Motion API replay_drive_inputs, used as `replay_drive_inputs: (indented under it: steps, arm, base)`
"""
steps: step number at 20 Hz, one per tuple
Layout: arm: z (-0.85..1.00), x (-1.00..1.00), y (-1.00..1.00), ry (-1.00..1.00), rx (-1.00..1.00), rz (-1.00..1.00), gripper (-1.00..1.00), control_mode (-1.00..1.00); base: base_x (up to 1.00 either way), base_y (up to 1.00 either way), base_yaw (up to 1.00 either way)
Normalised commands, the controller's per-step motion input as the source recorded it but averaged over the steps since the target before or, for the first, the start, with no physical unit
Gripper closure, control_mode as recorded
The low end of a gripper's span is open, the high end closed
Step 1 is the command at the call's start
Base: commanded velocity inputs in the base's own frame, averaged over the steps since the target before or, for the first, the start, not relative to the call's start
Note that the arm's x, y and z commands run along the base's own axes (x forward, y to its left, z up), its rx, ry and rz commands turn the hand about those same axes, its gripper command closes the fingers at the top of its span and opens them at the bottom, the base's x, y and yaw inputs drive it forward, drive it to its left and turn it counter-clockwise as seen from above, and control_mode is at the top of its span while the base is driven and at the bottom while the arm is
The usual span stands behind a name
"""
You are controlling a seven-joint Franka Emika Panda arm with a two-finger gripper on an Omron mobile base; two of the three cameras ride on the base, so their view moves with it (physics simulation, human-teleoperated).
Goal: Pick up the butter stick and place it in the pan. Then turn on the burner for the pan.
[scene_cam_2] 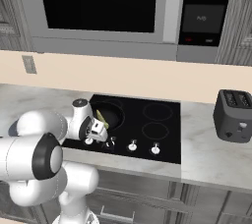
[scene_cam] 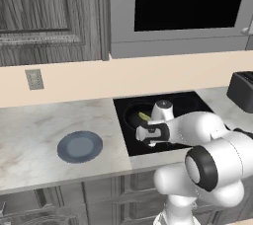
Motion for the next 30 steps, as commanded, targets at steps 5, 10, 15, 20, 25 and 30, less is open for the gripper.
replay_drive_inputs:
  steps: [5,10,15,20,25,30]
  arm:
    - [-0.13,0.0,0.0,0.0,0.0,0.0,-1.0,-1.0]
    - [-0.18,0.0,0.0,0.0,0.0,0.0,-1.0,-1.0]
    - [-0.17,0.0,0.0,0.0,0.0,0.0,-1.0,-1.0]
    - [-0.16,0.0,0.02,0.0,0.0,0.0,-1.0,-1.0]
    - [-0.23,0.0,0.07,0.0,0.0,0.0,1.0,-1.0]
    - [-0.03,0.0,0.0,0.0,0.0,0.0,1.0,-1.0]
  base:
    - [0.0,0.0,0.0]
    - [0.0,0.0,0.0]
    - [0.0,0.0,0.0]
    - [0.0,0.0,0.0]
    - [0.0,0.0,0.0]
    - [0.0,0.0,0.0]
